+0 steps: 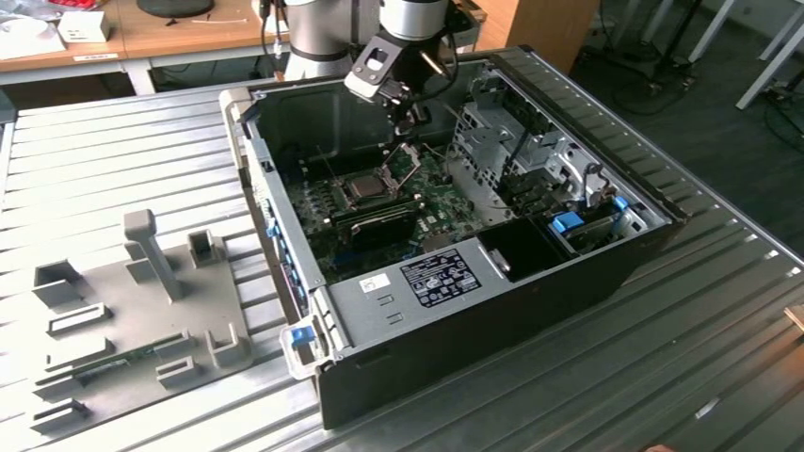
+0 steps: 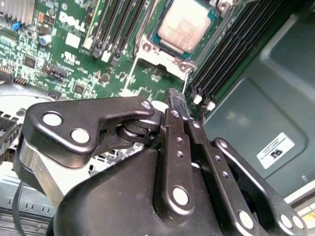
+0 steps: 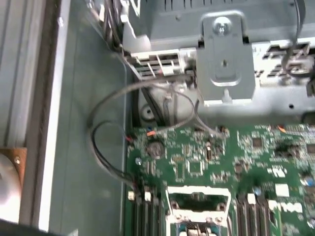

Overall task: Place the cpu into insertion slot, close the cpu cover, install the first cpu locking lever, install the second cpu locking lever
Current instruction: 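Close the cpu cover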

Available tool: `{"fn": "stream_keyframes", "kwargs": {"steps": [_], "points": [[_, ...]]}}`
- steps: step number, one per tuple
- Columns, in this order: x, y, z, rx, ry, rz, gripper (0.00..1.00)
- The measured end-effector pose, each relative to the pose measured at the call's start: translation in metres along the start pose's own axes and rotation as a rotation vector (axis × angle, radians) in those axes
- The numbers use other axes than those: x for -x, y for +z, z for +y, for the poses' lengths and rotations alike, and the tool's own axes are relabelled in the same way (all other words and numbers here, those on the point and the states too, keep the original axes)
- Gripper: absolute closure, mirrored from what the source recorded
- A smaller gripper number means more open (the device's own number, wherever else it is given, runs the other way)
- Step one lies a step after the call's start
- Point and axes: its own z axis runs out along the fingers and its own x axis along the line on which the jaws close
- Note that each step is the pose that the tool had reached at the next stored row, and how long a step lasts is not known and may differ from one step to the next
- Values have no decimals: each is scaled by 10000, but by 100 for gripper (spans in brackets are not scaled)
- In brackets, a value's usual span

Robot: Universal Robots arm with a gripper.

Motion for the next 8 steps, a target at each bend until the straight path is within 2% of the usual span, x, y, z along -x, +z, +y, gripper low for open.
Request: {"fn": "stream_keyframes", "kwargs": {"steps": [8], "points": [[-4, 20, 159, -1, 2, 22, 89]]}}
